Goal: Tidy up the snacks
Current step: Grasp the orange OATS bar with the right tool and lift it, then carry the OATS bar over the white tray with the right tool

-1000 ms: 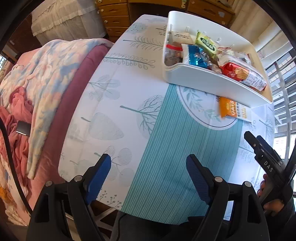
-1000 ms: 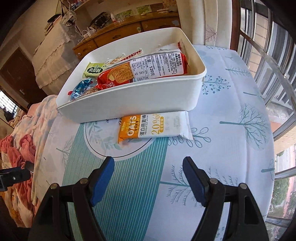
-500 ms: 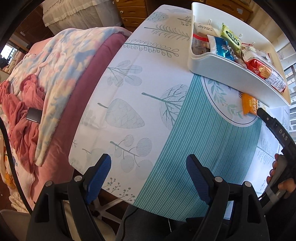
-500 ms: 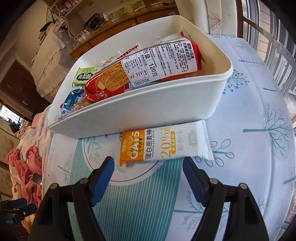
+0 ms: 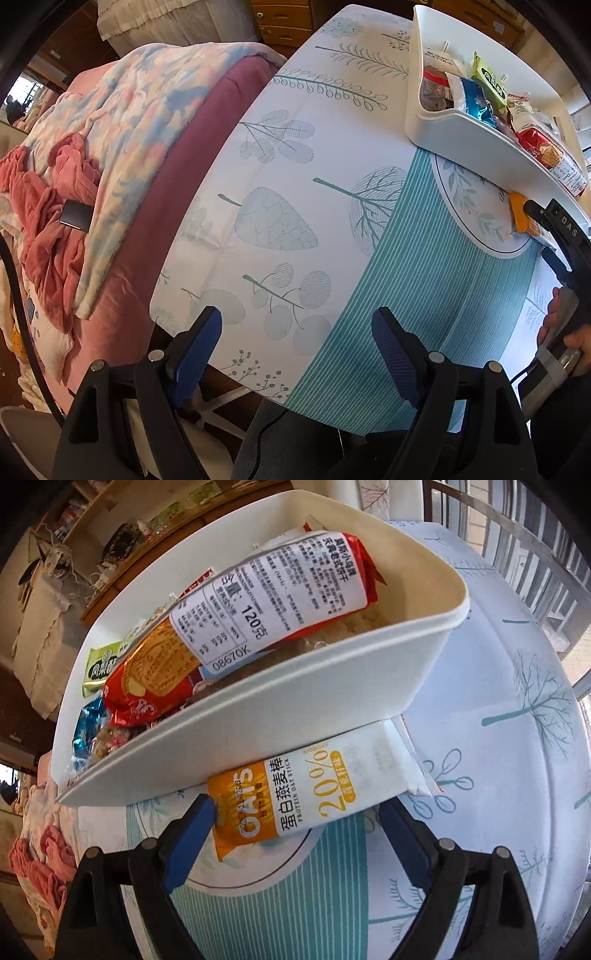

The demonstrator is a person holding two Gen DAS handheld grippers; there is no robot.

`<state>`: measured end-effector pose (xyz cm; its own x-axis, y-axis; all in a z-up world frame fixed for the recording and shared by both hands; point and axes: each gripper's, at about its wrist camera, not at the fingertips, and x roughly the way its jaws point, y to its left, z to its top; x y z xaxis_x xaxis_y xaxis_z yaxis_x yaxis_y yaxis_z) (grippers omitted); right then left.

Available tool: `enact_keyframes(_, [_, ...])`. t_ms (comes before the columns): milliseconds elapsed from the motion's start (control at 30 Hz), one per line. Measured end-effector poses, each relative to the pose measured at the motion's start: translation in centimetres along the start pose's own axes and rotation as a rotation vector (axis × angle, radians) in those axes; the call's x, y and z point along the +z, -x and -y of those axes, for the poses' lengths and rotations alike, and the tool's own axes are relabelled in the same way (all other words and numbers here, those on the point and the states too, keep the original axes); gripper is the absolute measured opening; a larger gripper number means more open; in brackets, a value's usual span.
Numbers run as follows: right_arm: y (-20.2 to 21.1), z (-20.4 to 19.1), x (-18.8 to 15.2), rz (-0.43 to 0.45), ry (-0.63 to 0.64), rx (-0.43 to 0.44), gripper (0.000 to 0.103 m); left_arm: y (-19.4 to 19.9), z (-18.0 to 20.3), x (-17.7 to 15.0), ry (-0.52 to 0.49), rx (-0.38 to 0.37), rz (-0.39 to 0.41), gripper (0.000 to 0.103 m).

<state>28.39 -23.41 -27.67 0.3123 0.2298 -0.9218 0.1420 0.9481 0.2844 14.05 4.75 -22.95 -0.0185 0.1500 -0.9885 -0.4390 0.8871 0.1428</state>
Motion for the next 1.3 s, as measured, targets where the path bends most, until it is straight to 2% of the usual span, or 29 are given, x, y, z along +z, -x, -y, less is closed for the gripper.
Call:
enact_keyframes(200, [-0.5, -0.5, 0.6, 0.01, -0.111, -0.076, 0.092, -0.2, -1.0, -0.1, 0.014, 0.009, -0.011, 0.082])
enact_keyframes(367, [-1.4, -2.6, 0.9, 0.001, -0.079, -0.195, 0.09, -0.3, -1.9, -0.4, 0.032, 0.016, -0.012, 0.082])
enact_keyframes(400, [-1.4, -2.7, 0.9, 0.005, -0.077, -0.207, 0.088, -0.2, -2.1, -0.4, 0.035, 0.018, -0.012, 0.082])
enact_keyframes(433, [-1.4, -2.9, 0.9, 0.016, -0.07, -0.225, 0.08, -0.2, -2.3, -0.5, 0.039, 0.019, -0.012, 0.082])
enact_keyframes(467, [-1.4, -3.2, 0.9, 0.025, -0.063, -0.233, 0.076, -0.2, -2.5, -0.6, 0.044, 0.019, -0.013, 0.082])
enact_keyframes(533, [-1.2, -3.0, 1.0, 0.031, -0.071, -0.229, 0.067, -0.2, -2.7, -0.7, 0.052, 0.02, -0.014, 0.082])
enact_keyframes(667, [-0.8, -2.7, 1.6, 0.039, -0.083, -0.196, 0.06, -0.3, -2.8, -0.8, 0.054, 0.017, -0.016, 0.082])
enact_keyframes(700, [-0.6, -2.3, 1.5, 0.047, -0.084, -0.175, 0.045, -0.3, -2.8, -0.9, 0.05, 0.015, -0.015, 0.082])
enact_keyframes(733, [-0.6, -2.0, 1.7, 0.045, -0.087, -0.154, 0.042, -0.3, -2.7, -0.9, 0.046, 0.013, -0.015, 0.082])
enact_keyframes(1033, [1.1, 0.0, 1.3, 0.035, -0.114, -0.125, 0.025, 0.0, -1.9, -1.4, 0.019, 0.004, -0.003, 0.082])
enact_keyframes(1233, [3.0, 1.0, 0.8, 0.049, -0.127, -0.113, 0.021, 0.5, -0.9, -1.6, -0.005, -0.011, 0.013, 0.082])
enact_keyframes(1300, [3.9, 2.7, 0.0, 0.054, -0.13, -0.119, 0.021, 0.7, -0.6, -1.6, -0.01, -0.016, 0.021, 0.082])
